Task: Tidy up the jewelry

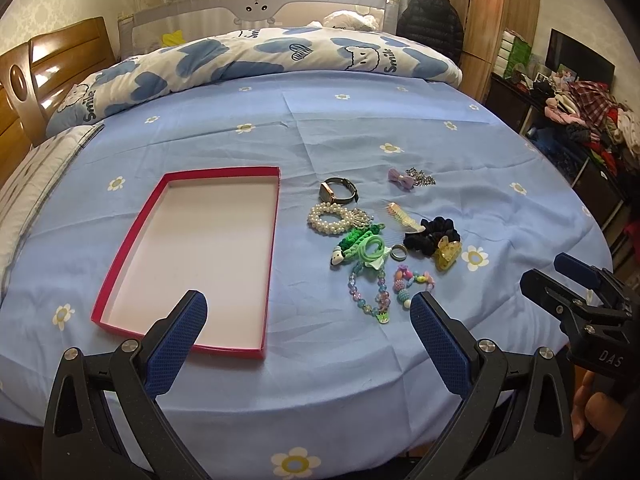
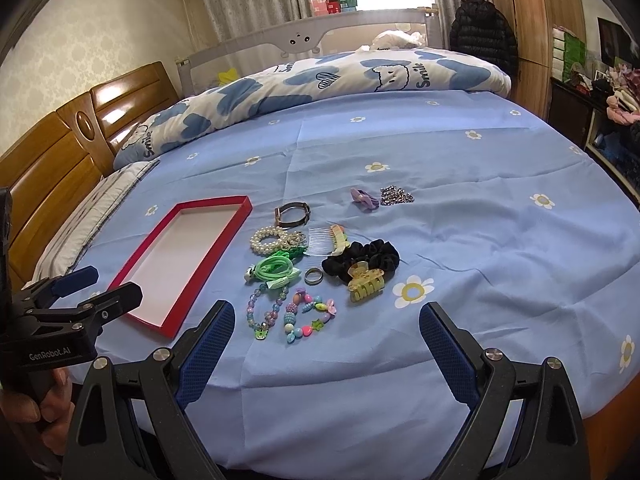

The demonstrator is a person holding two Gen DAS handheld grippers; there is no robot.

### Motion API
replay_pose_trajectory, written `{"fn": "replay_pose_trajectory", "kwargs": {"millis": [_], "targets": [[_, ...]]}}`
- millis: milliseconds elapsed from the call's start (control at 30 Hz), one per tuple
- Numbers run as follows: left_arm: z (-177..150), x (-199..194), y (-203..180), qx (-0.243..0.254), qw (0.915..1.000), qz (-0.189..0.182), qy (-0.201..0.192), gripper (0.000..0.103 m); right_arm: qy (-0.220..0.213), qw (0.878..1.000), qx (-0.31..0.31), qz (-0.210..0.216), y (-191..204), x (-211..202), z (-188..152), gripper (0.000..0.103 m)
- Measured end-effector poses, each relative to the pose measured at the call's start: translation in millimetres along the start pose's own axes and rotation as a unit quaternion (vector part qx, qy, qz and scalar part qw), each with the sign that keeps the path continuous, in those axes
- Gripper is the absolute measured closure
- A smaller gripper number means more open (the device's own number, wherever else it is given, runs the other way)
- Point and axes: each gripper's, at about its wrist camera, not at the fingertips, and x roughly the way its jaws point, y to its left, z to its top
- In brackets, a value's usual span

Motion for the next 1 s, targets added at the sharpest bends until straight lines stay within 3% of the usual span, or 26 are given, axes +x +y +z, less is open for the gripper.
{"fn": "replay_pose_trajectory", "kwargs": {"millis": [1000], "targets": [[-2.6,4.3,-2.6,0.001,1.0,0.001,0.003,0.001,0.001,1.0,0.0,0.009,7.5,0.4,3.7,0.008]]}}
